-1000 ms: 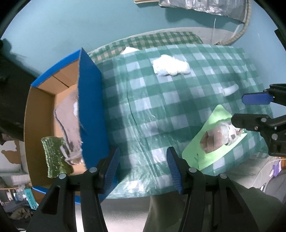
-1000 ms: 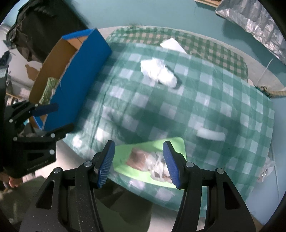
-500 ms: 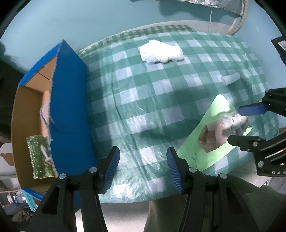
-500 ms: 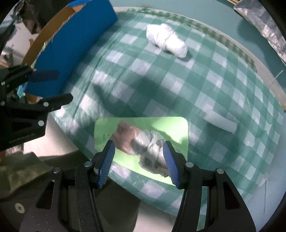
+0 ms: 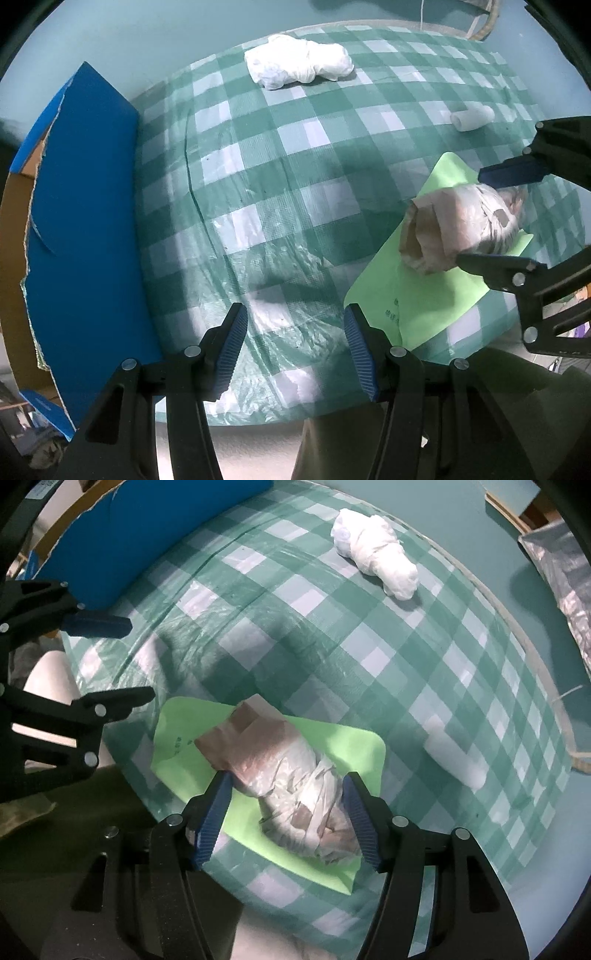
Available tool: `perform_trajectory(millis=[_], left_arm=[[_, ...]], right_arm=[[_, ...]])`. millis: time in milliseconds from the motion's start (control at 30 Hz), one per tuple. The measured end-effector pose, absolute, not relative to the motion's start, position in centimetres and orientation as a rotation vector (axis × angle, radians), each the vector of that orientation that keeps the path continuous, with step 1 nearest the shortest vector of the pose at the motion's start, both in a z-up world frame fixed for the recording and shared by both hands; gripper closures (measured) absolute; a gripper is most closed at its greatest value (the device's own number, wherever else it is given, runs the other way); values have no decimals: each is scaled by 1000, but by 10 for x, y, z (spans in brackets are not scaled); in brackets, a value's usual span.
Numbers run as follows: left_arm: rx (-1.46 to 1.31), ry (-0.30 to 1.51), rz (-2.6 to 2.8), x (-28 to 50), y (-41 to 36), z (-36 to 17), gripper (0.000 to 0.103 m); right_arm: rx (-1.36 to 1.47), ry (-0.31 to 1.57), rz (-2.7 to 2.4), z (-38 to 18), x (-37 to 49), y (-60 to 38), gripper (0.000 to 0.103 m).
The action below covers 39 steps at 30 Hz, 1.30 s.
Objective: Organize soft objects
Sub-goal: 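Grasp the plastic-wrapped brown paper bundle with the right gripper and lift it, then grasp the light green sheet at its edge with the left gripper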
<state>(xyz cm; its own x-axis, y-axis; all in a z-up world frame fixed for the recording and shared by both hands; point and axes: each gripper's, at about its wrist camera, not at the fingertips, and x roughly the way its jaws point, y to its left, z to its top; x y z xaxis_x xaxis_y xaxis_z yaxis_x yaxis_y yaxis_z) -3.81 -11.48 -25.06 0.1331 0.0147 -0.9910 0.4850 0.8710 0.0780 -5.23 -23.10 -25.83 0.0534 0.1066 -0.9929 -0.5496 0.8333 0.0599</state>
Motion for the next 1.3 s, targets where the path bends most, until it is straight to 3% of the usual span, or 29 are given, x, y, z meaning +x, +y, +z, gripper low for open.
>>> perform_trajectory(millis=[167, 267, 333, 433, 933, 1300], left_arm=[[427, 1414, -361, -34, -116, -252, 47], [429, 1414, -363, -31, -119, -253, 47], [427, 1413, -368, -31, -122, -251, 47], [426, 1411, -379, -30, -129, -250, 47], [474, 1406, -541, -39, -176, -249, 40], [552, 1410, -631, -42, -222, -260, 37]], right_arm=[[-414, 1445, 536, -268, -51, -220, 40], [-419, 1442, 531, -273, -52, -219, 48], [-393, 1445, 520, -272, -50, -222, 60], [-281, 1439, 506, -263, -45, -235, 67], [103, 1419, 277, -234, -47, -332, 68], [203, 1427, 148, -240, -75, -375, 68]])
